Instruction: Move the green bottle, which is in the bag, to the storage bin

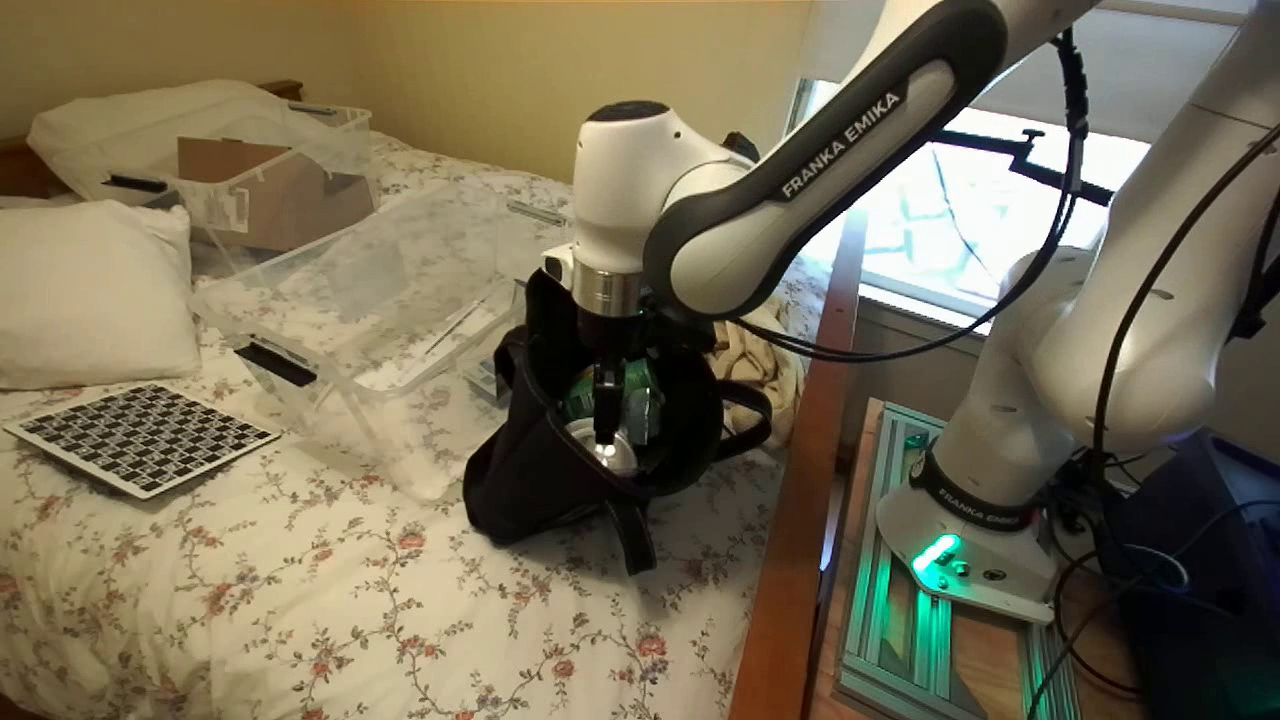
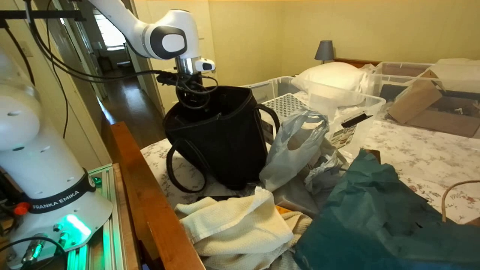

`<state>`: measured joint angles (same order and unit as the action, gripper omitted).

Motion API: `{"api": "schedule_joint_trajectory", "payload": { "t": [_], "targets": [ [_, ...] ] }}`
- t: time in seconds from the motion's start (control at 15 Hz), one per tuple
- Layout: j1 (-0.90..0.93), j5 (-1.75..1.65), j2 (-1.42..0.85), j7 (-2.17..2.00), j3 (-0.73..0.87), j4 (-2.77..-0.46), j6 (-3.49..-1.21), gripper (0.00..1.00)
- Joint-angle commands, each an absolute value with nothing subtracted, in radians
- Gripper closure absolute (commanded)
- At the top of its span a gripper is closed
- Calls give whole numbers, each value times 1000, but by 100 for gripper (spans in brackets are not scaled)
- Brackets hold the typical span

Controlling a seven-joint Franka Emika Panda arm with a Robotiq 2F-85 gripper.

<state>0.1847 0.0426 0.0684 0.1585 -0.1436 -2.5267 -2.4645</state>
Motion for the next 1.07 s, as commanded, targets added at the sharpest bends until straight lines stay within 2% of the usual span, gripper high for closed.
{"api": "schedule_joint_trajectory", "payload": {
  "t": [0.0,0.33,1.0],
  "targets": [
    [163,-131,-30,0,-153,-2471,-2461,0],
    [149,-294,-113,-119,-114,-2412,-2445,0],
    [140,-297,-125,-40,-98,-2415,-2479,0]
  ]
}}
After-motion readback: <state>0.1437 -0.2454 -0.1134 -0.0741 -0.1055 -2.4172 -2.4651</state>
